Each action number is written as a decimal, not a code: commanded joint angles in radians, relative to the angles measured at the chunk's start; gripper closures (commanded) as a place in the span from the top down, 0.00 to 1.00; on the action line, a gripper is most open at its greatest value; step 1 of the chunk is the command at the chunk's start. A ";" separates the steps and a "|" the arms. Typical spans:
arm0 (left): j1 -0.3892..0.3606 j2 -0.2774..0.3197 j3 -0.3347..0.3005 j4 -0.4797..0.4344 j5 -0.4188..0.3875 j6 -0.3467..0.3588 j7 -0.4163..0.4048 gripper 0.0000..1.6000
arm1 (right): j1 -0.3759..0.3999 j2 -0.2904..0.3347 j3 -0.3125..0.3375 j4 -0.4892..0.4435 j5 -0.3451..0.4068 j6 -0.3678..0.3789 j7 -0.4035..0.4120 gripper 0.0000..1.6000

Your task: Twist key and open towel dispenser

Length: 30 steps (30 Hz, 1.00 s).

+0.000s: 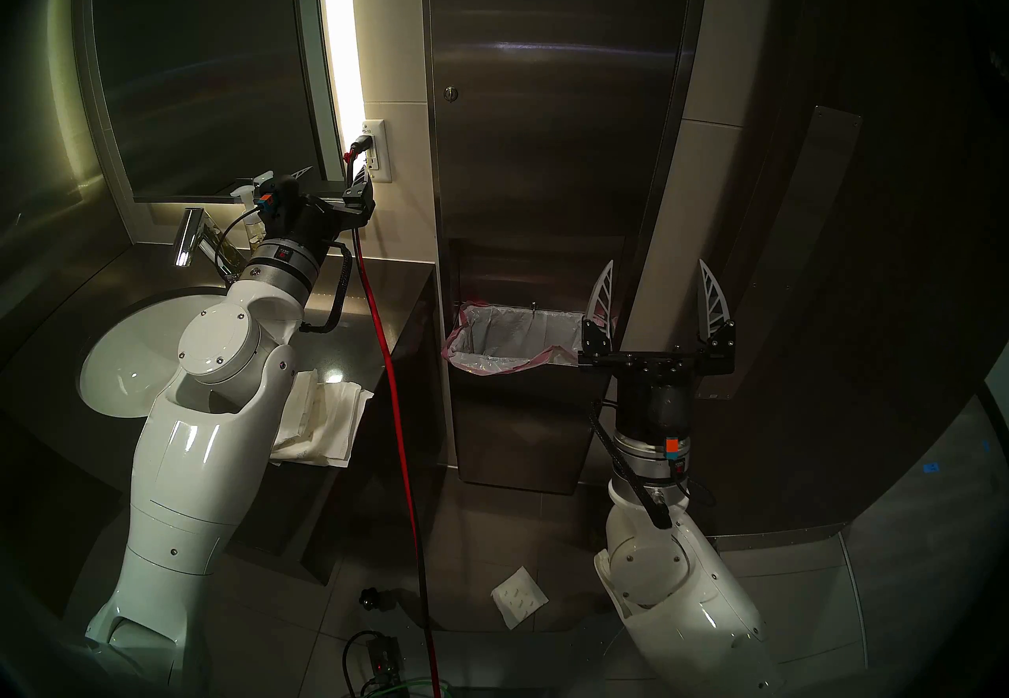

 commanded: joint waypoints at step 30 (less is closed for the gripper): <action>-0.024 -0.006 0.000 -0.013 0.000 -0.010 0.007 1.00 | -0.449 0.279 0.193 -0.491 0.302 0.358 0.286 1.00</action>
